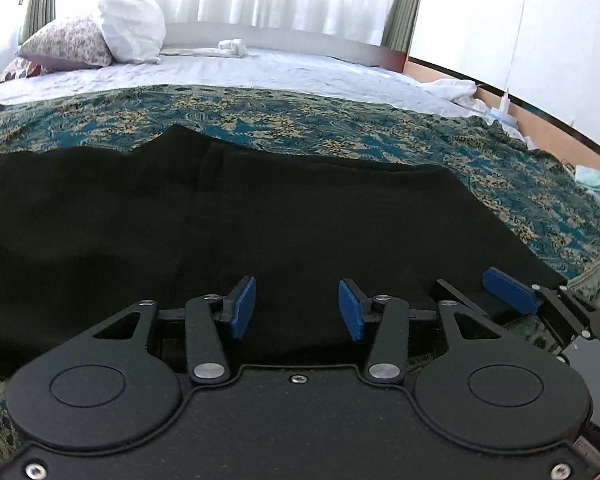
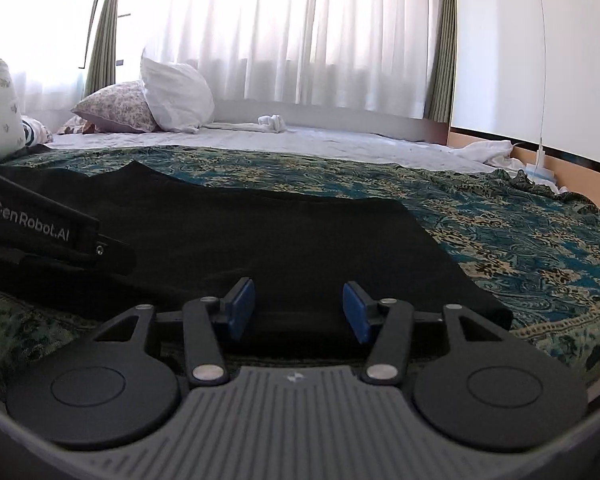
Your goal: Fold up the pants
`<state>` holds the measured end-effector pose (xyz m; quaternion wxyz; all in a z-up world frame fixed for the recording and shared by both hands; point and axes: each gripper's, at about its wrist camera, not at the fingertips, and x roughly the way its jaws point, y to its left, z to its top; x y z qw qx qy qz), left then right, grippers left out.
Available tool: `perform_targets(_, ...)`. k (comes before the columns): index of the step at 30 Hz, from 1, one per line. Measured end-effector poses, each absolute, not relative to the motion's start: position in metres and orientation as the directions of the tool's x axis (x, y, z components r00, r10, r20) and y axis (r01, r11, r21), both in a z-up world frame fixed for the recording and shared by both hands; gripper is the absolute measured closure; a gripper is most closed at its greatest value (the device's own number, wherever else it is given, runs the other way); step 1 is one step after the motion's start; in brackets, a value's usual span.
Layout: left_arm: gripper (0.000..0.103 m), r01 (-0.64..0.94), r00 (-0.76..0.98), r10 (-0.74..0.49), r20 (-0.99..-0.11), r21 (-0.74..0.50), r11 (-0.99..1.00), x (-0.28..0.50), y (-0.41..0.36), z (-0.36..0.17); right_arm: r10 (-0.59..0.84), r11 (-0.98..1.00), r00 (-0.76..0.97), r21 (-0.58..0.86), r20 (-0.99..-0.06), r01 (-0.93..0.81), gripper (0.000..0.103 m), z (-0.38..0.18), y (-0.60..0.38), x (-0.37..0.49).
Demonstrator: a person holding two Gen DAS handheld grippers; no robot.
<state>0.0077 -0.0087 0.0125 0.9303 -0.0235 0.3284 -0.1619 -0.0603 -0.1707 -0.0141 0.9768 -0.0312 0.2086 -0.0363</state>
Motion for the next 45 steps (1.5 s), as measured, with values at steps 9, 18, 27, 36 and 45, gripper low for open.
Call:
perform_targets(9,0.049,0.288,0.744,-0.306,-0.594,-0.128,0.949,0.002,-0.007,0.013,-0.051,0.997,0.912,-0.078,-0.408,0.021,0.042,-0.012,-0.16,-0.061)
perform_targets(18,0.021,0.219,0.741,-0.269,-0.615,-0.157,0.963,0.001,0.027,0.02,0.046,0.997,0.905,-0.042,-0.422,-0.071,0.035,-0.007,-0.14,-0.052)
perform_targets(27,0.021,0.11,0.752,-0.221,-0.621,-0.212,0.971,0.008,0.073,0.021,0.15,0.976,0.893,-0.078,-0.424,-0.201,0.035,-0.01,-0.085,-0.043)
perform_targets(36,0.02,0.082,0.767,-0.189,-0.614,-0.199,0.977,0.003,0.088,0.021,0.169,0.97,0.892,-0.088,-0.42,-0.225,0.037,-0.012,-0.071,-0.045)
perform_targets(45,0.016,0.046,0.77,-0.172,-0.614,-0.215,0.975,0.001,0.096,0.021,0.216,0.955,0.875,-0.091,-0.433,-0.281,0.037,-0.009,-0.062,-0.035)
